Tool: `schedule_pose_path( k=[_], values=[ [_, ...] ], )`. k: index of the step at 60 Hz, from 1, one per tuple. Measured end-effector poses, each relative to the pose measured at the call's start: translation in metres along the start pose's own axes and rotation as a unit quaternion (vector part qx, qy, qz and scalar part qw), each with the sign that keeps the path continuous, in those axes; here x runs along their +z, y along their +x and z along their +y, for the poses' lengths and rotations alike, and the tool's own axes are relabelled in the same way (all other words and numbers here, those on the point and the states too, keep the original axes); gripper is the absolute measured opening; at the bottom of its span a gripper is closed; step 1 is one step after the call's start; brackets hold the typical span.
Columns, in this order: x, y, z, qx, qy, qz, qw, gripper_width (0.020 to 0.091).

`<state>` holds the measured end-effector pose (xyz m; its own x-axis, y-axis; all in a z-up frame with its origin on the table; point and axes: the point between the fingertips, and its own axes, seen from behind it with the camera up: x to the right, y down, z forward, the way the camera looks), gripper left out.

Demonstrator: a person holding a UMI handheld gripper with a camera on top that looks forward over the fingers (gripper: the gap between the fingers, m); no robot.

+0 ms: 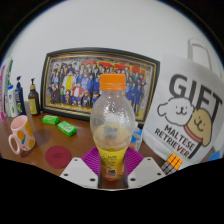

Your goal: Pour water

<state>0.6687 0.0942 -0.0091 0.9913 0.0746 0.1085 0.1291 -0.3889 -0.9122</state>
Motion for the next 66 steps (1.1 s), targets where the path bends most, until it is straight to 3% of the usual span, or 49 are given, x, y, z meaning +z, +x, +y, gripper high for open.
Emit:
schedule_pose_path(
  k=[13, 25, 38, 50, 58, 66],
  values=[
    [-0.015, -0.011, -0.075, -0.203, 0.021, 0.081, 0.976, 0.0282],
    [-0.028, -0.066, -0.132, -0.449, 0.036, 0.143, 0.881, 0.0282],
    [-0.02, -0.122, -0.141, -0.655, 0.028, 0.166, 0.737, 0.0279],
    [-0.014, -0.142, -0.138, -0.767, 0.0, 0.185, 0.615, 0.028],
    [-0.016, -0.141, -0.132, -0.768, -0.015, 0.179, 0.615, 0.0282],
    [-0.026, -0.14, -0.123, -0.686, -0.019, 0.145, 0.713, 0.028]
  ],
)
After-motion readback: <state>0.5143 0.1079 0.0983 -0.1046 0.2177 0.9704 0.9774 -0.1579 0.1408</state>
